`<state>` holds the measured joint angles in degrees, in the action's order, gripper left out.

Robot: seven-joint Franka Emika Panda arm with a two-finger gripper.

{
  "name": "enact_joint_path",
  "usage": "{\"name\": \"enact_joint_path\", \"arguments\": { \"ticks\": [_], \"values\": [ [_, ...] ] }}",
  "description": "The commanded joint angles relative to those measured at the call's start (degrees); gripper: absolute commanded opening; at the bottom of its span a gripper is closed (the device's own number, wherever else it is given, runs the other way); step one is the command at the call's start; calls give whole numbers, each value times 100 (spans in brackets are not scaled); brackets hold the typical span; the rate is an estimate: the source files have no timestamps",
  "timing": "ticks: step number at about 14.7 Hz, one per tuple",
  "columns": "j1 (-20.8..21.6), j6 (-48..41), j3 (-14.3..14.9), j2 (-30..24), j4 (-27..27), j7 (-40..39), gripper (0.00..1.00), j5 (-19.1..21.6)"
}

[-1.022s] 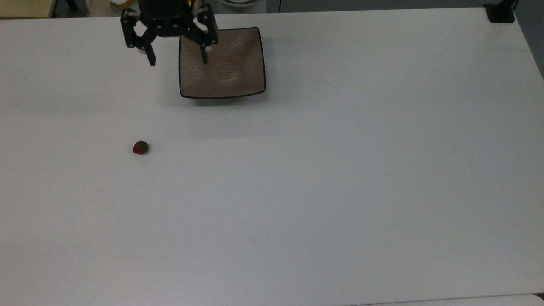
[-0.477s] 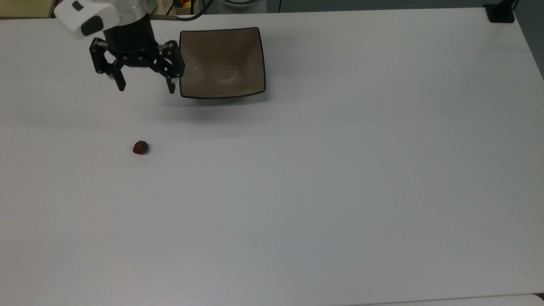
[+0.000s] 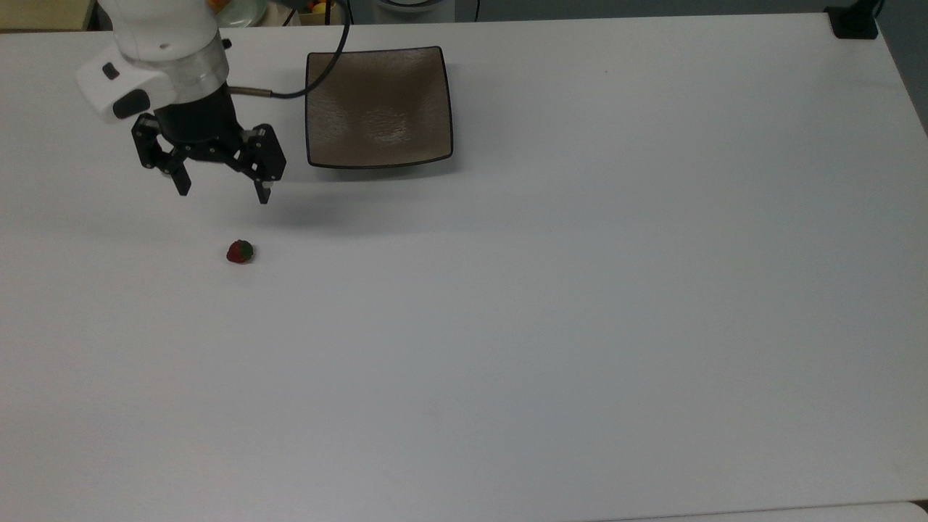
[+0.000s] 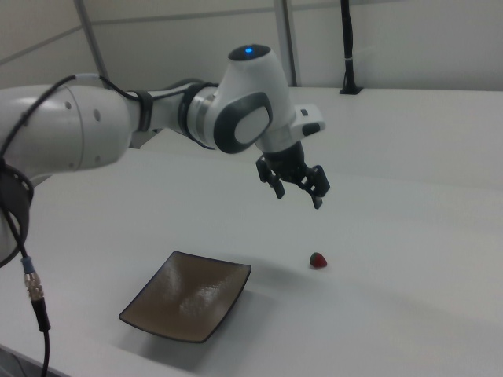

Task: Strawberries on a ceramic plate
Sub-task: 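Move the open gripper over the red strawberry and lower it, then close the gripper on the red strawberry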

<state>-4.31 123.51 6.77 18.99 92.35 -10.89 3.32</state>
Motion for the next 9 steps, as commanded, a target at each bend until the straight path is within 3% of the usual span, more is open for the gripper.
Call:
{"name": "enact_joint_path", "arguments": {
  "ticks": [1,6,9],
  "values": [
    [1,472,18,341,20,-115,100,2],
    [1,1061,18,597,292,-123,100,-42],
    [1,1079,26,702,362,-115,100,-278]
  ]
}}
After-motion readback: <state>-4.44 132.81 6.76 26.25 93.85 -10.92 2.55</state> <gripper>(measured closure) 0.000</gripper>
